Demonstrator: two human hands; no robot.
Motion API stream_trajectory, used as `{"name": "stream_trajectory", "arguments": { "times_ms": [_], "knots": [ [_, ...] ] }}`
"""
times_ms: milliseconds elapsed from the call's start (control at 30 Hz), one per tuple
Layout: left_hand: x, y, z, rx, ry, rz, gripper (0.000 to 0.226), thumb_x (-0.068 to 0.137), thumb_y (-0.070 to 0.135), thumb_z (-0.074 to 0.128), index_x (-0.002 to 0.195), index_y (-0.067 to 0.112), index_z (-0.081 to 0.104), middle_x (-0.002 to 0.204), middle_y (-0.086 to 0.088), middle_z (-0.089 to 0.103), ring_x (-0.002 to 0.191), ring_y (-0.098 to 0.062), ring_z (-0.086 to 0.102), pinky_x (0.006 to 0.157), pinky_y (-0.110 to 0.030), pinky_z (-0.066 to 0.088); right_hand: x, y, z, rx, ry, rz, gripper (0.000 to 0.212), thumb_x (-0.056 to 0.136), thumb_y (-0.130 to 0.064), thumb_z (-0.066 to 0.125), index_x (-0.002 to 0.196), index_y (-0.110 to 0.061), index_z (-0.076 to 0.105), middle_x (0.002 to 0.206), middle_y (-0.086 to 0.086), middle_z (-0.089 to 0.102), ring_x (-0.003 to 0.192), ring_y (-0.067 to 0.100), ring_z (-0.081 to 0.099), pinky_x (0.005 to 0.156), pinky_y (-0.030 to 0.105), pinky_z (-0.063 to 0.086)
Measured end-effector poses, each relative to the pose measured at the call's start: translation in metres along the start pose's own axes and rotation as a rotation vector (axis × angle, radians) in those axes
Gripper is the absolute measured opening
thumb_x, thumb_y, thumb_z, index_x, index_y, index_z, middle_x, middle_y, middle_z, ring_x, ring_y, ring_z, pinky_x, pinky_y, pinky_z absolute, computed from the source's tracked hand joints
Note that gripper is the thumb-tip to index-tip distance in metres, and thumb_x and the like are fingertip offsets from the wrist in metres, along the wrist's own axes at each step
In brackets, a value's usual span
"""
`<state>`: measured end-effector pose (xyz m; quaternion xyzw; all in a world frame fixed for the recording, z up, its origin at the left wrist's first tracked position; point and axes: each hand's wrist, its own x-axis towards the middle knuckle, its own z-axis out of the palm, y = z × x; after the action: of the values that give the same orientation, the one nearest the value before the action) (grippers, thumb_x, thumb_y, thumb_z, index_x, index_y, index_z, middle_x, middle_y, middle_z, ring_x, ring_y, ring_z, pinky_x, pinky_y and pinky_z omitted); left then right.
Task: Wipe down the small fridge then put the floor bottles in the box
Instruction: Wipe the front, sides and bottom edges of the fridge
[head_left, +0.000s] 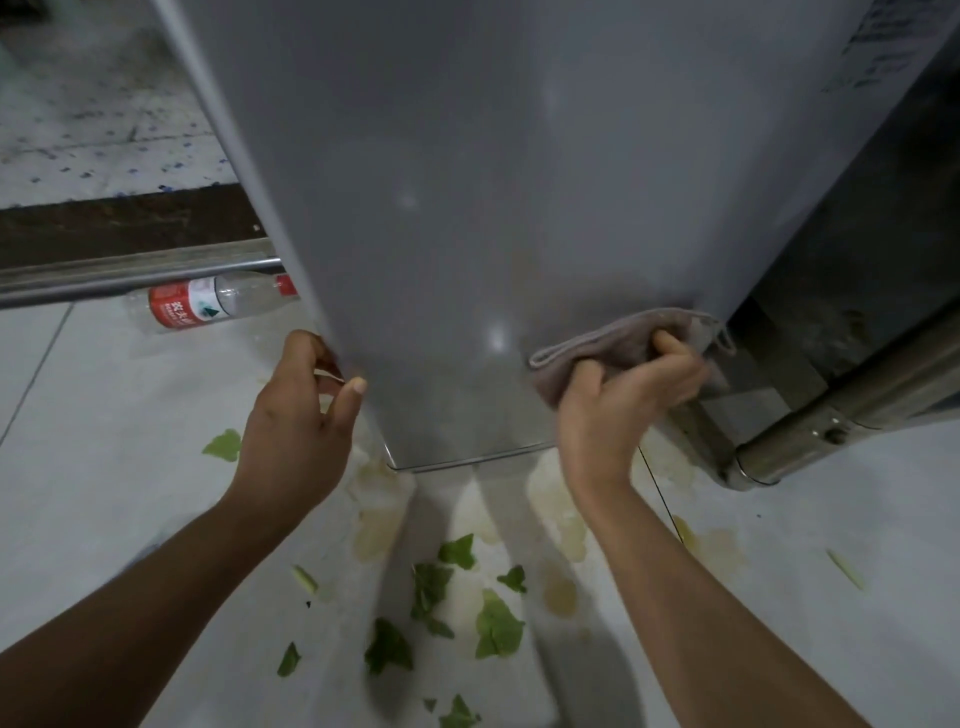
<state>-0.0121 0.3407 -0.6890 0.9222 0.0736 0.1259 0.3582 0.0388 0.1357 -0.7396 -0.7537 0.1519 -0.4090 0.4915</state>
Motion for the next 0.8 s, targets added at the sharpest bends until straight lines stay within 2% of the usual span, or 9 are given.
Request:
{"name": "stream_trajectory", "arguments": {
  "times_ms": [100, 233, 333, 433, 500, 567, 667, 733, 800],
  "knots": [
    [0.002, -0.005, -0.002, -0.012, -0.016, 0.025, 0.015, 0.092, 0.024, 0.051, 0.099, 0.022, 0.038, 0.1, 0.001, 0.055, 0.088, -0.017, 0.055, 0.07, -0.033, 0.045, -0.011, 0.002, 0.011, -0.064, 0.036, -0.027, 0.043, 0.06, 0.004, 0.046, 0.102, 0.01, 0.042, 0.11, 0.028, 0.039, 0.104, 0.029, 0.031, 0.101, 0.037, 0.02],
    [0.005, -0.009, -0.001, -0.013, -0.012, 0.056, 0.016, 0.091, 0.026, 0.052, 0.095, 0.025, 0.037, 0.09, 0.009, 0.052, 0.078, -0.005, 0.052, 0.06, -0.022, 0.038, -0.04, 0.038, 0.005, -0.294, -0.25, 0.163, 0.039, 0.065, 0.011, 0.057, 0.101, 0.012, 0.043, 0.114, 0.032, 0.04, 0.111, 0.046, 0.034, 0.1, 0.038, 0.017],
    [0.008, -0.011, 0.001, -0.024, -0.024, 0.059, 0.017, 0.091, 0.026, 0.053, 0.092, 0.029, 0.036, 0.082, 0.022, 0.047, 0.074, 0.004, 0.05, 0.057, -0.014, 0.033, -0.041, 0.037, 0.004, -0.295, -0.318, 0.309, 0.036, 0.07, 0.012, 0.055, 0.1, 0.005, 0.038, 0.112, 0.022, 0.039, 0.114, 0.043, 0.036, 0.103, 0.042, 0.018],
    [0.009, -0.015, -0.003, -0.027, -0.045, 0.076, 0.016, 0.091, 0.029, 0.053, 0.094, 0.031, 0.037, 0.083, 0.023, 0.048, 0.077, 0.004, 0.051, 0.059, -0.015, 0.037, -0.042, -0.001, 0.001, -0.047, -0.291, 0.192, 0.036, 0.071, 0.009, 0.057, 0.094, -0.008, 0.036, 0.105, 0.01, 0.037, 0.101, 0.03, 0.043, 0.095, 0.04, 0.039],
    [0.01, -0.018, -0.005, -0.048, -0.073, 0.087, 0.014, 0.091, 0.03, 0.052, 0.096, 0.032, 0.039, 0.085, 0.023, 0.05, 0.079, 0.004, 0.053, 0.061, -0.015, 0.041, -0.042, -0.032, 0.001, 0.091, -0.231, 0.079, 0.035, 0.074, -0.001, 0.062, 0.094, -0.013, 0.037, 0.103, 0.008, 0.04, 0.092, 0.022, 0.045, 0.084, 0.027, 0.043],
    [0.011, -0.022, -0.009, -0.078, -0.105, 0.098, 0.012, 0.092, 0.028, 0.052, 0.097, 0.032, 0.042, 0.087, 0.023, 0.054, 0.082, 0.003, 0.055, 0.063, -0.015, 0.042, -0.041, -0.055, 0.008, 0.143, -0.147, -0.027, 0.031, 0.072, -0.007, 0.062, 0.093, -0.012, 0.039, 0.099, 0.01, 0.044, 0.087, 0.025, 0.047, 0.078, 0.028, 0.043],
    [0.013, -0.028, -0.015, -0.108, -0.137, 0.126, 0.006, 0.092, 0.022, 0.051, 0.094, 0.028, 0.049, 0.087, 0.018, 0.06, 0.083, -0.003, 0.06, 0.068, -0.022, 0.047, -0.049, -0.056, 0.018, 0.077, -0.104, -0.094, 0.025, 0.067, 0.0, 0.056, 0.089, -0.001, 0.044, 0.094, 0.014, 0.042, 0.087, 0.032, 0.043, 0.078, 0.032, 0.037],
    [0.015, -0.032, -0.018, -0.13, -0.166, 0.138, 0.005, 0.091, 0.019, 0.052, 0.093, 0.024, 0.052, 0.089, 0.011, 0.064, 0.084, -0.008, 0.063, 0.072, -0.028, 0.05, -0.068, -0.041, 0.021, -0.047, -0.182, -0.117, 0.024, 0.065, 0.007, 0.059, 0.085, 0.004, 0.045, 0.092, 0.018, 0.044, 0.092, 0.037, 0.043, 0.083, 0.035, 0.033],
    [0.017, -0.035, -0.019, -0.112, -0.19, 0.152, 0.009, 0.09, 0.017, 0.054, 0.095, 0.024, 0.052, 0.089, 0.012, 0.063, 0.084, -0.002, 0.061, 0.072, -0.024, 0.05, -0.088, -0.025, 0.023, -0.142, -0.287, -0.064, 0.023, 0.067, 0.009, 0.062, 0.082, 0.003, 0.046, 0.09, 0.021, 0.049, 0.096, 0.042, 0.046, 0.091, 0.037, 0.031]
  ]
}}
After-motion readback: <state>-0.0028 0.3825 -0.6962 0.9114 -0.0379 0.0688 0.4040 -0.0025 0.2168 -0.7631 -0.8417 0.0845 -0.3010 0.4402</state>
